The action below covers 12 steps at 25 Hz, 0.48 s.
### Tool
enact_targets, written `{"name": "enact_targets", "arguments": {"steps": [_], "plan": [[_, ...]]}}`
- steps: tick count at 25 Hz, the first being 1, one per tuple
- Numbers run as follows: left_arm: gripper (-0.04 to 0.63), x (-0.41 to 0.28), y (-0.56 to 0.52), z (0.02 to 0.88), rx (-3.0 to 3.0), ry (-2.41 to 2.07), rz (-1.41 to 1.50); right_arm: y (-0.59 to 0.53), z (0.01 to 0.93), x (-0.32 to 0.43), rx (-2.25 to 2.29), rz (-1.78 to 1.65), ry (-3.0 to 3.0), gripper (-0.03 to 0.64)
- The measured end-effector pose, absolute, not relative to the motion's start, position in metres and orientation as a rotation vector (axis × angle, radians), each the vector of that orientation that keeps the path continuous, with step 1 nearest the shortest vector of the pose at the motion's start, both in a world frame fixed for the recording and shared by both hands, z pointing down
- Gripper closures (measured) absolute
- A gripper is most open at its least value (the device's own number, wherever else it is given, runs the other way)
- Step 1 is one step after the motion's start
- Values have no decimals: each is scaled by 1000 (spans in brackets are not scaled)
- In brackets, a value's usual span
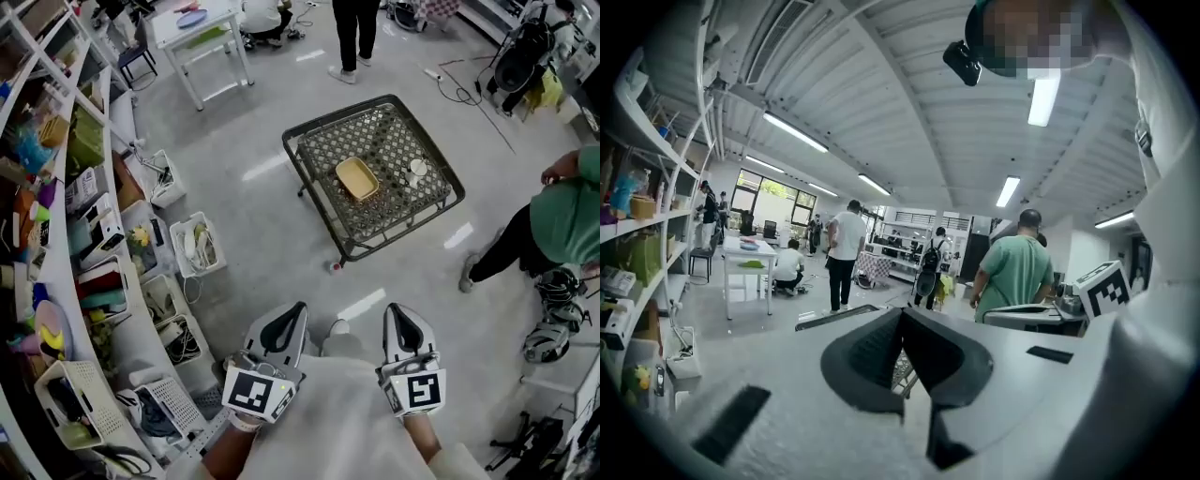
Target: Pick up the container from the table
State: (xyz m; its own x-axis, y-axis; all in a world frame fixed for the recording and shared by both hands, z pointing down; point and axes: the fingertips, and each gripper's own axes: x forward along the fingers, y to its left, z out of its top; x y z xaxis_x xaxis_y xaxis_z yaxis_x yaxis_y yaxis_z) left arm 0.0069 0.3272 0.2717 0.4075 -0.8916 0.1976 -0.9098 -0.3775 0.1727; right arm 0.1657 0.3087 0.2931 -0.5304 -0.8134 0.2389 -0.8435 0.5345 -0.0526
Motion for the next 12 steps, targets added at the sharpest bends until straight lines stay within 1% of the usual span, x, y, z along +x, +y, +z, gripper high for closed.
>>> {"name": "enact_targets", "arguments": {"steps": [5, 12], "plan": [[572, 19, 326, 274, 2404, -1603, 137, 306, 297, 184, 1427, 262, -2604, 600], [572, 42, 316, 291, 2363, -1609, 121, 291, 309, 184, 1336, 250, -2655, 600]]}}
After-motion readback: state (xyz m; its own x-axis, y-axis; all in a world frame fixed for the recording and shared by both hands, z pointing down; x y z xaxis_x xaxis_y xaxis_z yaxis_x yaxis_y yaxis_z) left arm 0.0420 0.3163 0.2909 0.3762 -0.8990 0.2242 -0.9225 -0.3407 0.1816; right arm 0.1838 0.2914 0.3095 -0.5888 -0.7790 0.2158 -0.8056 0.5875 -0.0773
